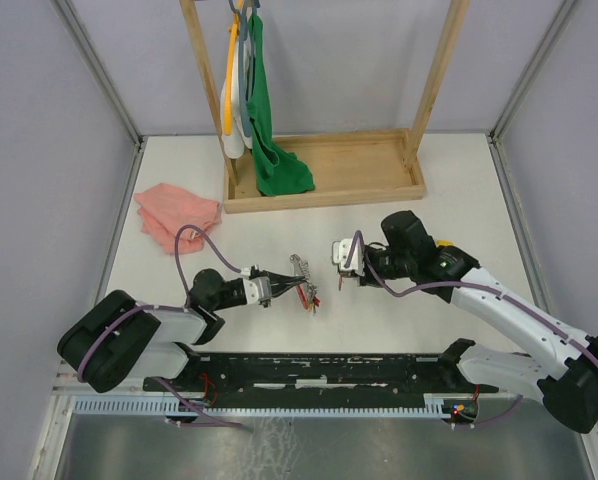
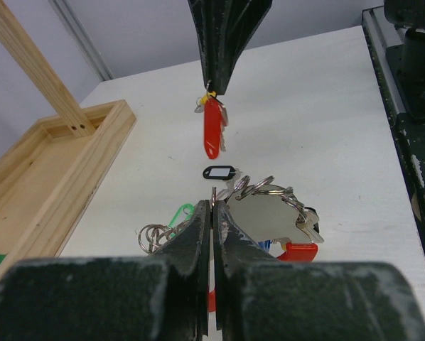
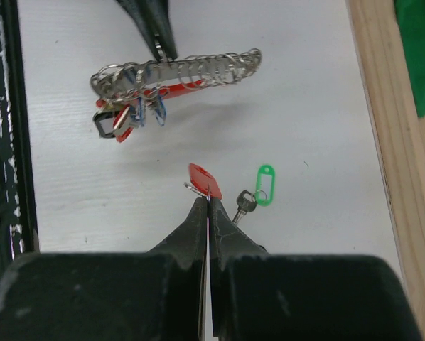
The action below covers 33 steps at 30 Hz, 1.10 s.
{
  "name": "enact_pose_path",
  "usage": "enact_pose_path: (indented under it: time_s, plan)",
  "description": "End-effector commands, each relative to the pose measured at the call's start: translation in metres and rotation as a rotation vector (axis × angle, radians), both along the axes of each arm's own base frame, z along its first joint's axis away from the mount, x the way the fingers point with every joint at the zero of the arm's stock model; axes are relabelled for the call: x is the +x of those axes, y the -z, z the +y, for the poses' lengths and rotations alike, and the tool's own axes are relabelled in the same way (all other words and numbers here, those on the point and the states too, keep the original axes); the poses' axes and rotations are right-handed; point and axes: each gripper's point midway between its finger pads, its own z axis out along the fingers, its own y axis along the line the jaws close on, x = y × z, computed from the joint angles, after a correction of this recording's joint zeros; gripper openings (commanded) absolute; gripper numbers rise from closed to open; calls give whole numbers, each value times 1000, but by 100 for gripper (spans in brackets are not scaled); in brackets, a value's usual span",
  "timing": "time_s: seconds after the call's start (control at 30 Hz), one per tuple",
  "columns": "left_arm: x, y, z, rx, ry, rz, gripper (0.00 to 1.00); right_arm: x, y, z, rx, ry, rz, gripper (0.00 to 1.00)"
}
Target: Put the keys on the keyring
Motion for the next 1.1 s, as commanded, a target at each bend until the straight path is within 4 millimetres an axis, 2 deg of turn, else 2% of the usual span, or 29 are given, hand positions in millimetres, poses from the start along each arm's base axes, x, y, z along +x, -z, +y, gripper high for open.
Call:
enact_pose_path:
  time_s: [0.0, 0.23, 0.5, 0.63, 1.07]
  plan:
    - [0, -14, -2, 6, 23, -131, 3, -12, -14, 20, 19, -212, -126, 1]
    - [1, 0, -5, 51, 29, -121, 3, -11, -5, 41, -28, -256, -207, 1]
    - [1, 12, -8, 66, 24, -81, 3, -6, 23, 52, -109, -259, -227, 1]
    - [1, 15, -9, 51, 22, -51, 3, -3, 36, 55, -126, -246, -220, 1]
    - [-1, 14, -10, -13, 26, 9, 3, -7, 55, 62, -109, -236, -199, 1]
